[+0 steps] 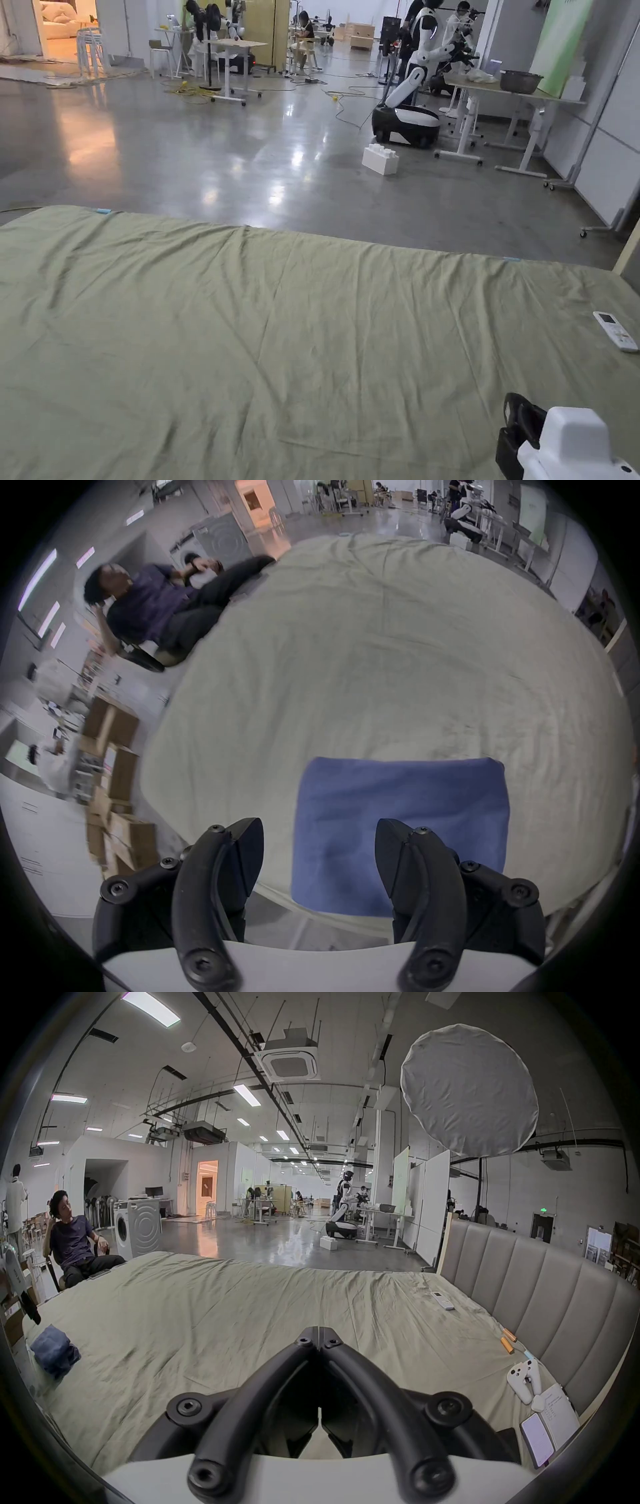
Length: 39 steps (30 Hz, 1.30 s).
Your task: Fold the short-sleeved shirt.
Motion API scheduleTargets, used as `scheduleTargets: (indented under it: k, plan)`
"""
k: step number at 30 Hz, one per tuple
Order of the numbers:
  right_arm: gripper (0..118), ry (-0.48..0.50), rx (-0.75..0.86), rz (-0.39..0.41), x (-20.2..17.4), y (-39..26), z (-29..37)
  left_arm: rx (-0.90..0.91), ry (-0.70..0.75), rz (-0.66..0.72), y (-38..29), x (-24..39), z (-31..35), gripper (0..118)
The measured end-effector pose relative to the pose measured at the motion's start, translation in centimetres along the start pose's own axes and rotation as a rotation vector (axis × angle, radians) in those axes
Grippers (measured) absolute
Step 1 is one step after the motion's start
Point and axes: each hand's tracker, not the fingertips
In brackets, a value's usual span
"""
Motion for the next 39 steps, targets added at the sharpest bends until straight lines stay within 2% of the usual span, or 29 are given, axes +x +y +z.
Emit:
scheduleTargets:
  k: [4,6,9,12,16,20,23,25,26,28,29,30,32,39]
  plan:
    - [0,-0.001,-0.006,-0.001,0.0,-0.6,0.3,0.221,0.025,-0.033,-1.2,3.9,1.5,69]
    - [0,-0.002,-0.011,0.0,-0.1,-1.0,0.4,0.348,-0.029,-0.028,-2.7,7.0,2.6,69]
    - [0,-0.002,-0.022,0.001,-0.3,-1.5,0.7,0.452,-0.162,-0.011,-4.7,12.0,3.0,69]
    - [0,0.0,-0.029,0.006,-0.5,-2.1,0.8,0.585,-0.231,-0.027,-6.3,18.1,4.2,69]
    - [0,-0.002,-0.039,-0.003,-0.7,-2.6,0.8,0.728,-0.352,0.04,-7.2,25.0,6.4,68]
    - [0,-0.007,-0.023,-0.009,-0.9,-2.5,1.3,0.89,-0.36,0.023,-7.5,30.5,10.4,68]
    - [0,-0.008,-0.003,-0.014,-0.9,-2.4,1.7,0.977,-0.36,0.026,-7.2,32.3,12.8,67]
    - [0,-0.009,0.006,-0.015,-0.9,-2.3,1.9,1.009,-0.37,0.043,-7.5,33.8,14.3,62]
    - [0,-0.008,0.011,-0.021,-0.9,-2.4,1.9,1.013,-0.374,0.044,-7.4,34.0,14.7,55]
    - [0,-0.011,0.016,-0.03,-0.9,-2.5,2.0,1.024,-0.362,0.051,-7.6,35.0,15.8,28]
    - [0,-0.012,0.018,-0.032,-0.9,-2.6,2.1,1.028,-0.35,0.05,-7.6,35.2,15.9,20]
    - [0,-0.014,0.023,-0.034,-1.0,-2.7,2.2,1.028,-0.35,0.052,-7.6,35.1,15.9,19]
    - [0,-0.014,0.027,-0.036,-1.0,-2.7,2.4,1.025,-0.368,0.067,-8.0,35.4,16.0,8]
    - [0,-0.015,0.035,-0.04,-1.7,-3.5,2.4,1.011,-0.343,0.084,-8.7,34.7,15.5,4]
